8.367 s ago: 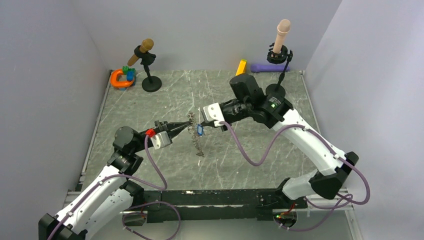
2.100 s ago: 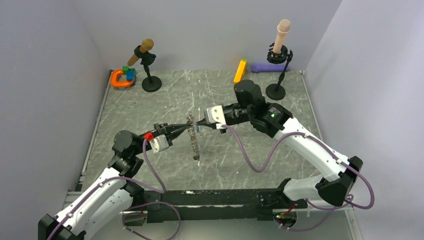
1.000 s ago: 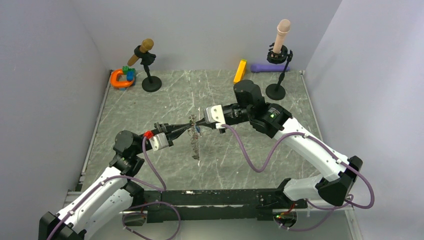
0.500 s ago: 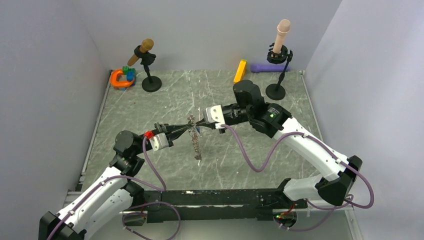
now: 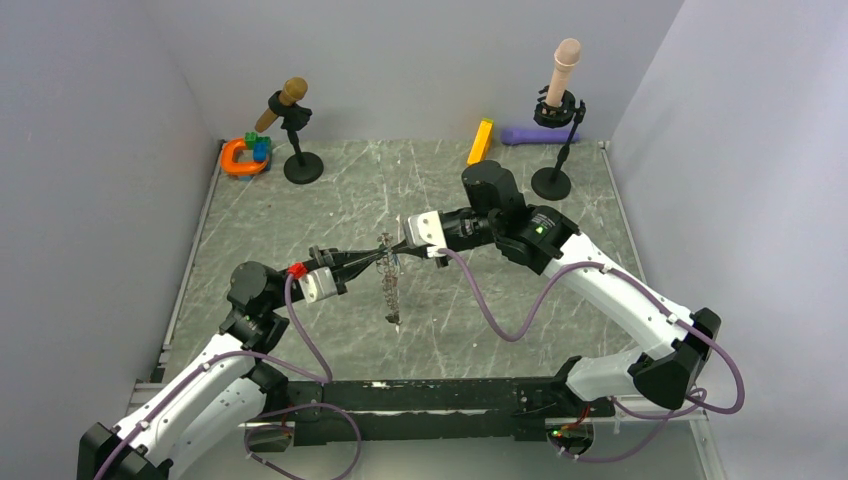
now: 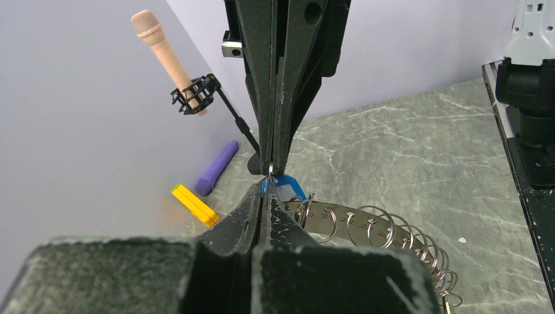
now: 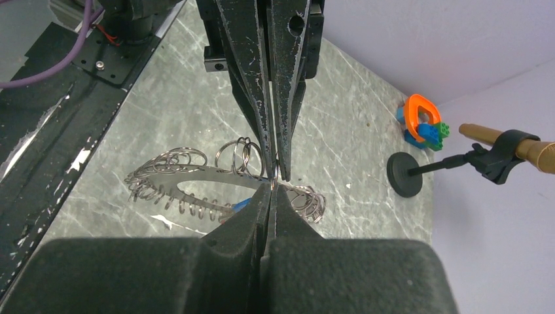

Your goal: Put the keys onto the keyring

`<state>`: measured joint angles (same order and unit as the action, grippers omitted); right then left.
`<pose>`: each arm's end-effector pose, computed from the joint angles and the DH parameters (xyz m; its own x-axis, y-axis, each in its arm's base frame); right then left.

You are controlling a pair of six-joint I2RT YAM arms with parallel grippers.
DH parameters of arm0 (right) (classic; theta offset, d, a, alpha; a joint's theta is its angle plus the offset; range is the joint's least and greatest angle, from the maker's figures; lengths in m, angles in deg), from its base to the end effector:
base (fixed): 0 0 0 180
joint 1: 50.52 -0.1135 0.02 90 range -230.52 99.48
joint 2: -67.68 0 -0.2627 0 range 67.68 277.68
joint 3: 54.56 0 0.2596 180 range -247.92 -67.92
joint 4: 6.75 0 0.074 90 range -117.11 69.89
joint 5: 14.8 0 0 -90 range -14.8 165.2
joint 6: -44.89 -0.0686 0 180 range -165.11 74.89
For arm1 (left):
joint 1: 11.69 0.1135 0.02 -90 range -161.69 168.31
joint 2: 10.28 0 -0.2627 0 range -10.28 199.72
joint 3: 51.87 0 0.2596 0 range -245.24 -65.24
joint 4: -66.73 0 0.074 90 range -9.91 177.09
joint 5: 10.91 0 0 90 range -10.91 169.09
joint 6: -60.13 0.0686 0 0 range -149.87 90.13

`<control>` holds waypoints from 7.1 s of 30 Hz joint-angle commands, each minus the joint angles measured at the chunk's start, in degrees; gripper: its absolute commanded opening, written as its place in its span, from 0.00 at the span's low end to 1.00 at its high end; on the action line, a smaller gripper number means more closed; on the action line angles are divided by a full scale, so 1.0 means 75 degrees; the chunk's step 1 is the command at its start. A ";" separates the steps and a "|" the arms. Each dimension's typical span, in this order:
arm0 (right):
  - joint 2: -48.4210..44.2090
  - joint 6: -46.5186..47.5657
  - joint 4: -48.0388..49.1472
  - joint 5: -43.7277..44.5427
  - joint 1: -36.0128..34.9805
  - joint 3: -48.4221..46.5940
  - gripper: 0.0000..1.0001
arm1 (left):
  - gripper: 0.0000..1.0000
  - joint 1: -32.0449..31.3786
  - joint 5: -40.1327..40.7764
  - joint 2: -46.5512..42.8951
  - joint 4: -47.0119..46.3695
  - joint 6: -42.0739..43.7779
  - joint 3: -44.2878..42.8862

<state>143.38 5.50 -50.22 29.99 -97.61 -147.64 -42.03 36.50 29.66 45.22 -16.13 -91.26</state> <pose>0.1773 0.2622 0.3918 0.5442 -0.2143 -0.8111 -0.8342 -0.2408 -0.4960 0.1444 -0.1383 0.3242 0.5178 -0.1004 -0.8496 0.8177 0.3500 0.4570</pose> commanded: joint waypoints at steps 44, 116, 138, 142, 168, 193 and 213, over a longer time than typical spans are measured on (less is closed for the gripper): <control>-0.0262 0.1586 -0.0585 0.0473 -0.0153 0.0227 0.00 | 0.00 0.0326 0.0124 0.0385 0.0580 -0.1078 -0.1105; -0.0513 -0.4341 0.1612 -0.1396 0.1248 -0.0499 0.33 | 0.00 0.0988 -0.1611 0.3028 -0.7462 -0.6414 -0.0757; -0.0133 -0.4353 0.1394 -0.1068 0.0876 -0.0223 0.31 | 0.00 0.0976 -0.1188 0.3305 -0.8043 -0.6746 -0.0704; -0.0077 -0.4357 0.1341 -0.1084 0.0876 -0.0204 0.27 | 0.00 0.0979 -0.1111 0.3266 -0.8043 -0.6696 -0.0659; -0.0050 -0.4027 0.0944 -0.0928 0.0875 -0.0213 0.00 | 0.01 0.1026 -0.1346 0.3318 -0.7691 -0.6866 -0.0687; 0.1110 0.0378 -0.5173 0.0542 0.1233 -0.2396 0.00 | 0.63 0.0598 -0.1530 0.1422 0.3792 0.1143 -0.2629; 0.2378 0.0358 -0.6927 0.1659 0.1213 -0.3986 0.00 | 0.43 -0.1230 0.0650 0.2664 0.3020 0.0683 -0.2940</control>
<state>160.76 8.71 -100.43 41.75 -88.43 -173.85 -49.03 38.49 48.46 73.57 -7.50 -112.85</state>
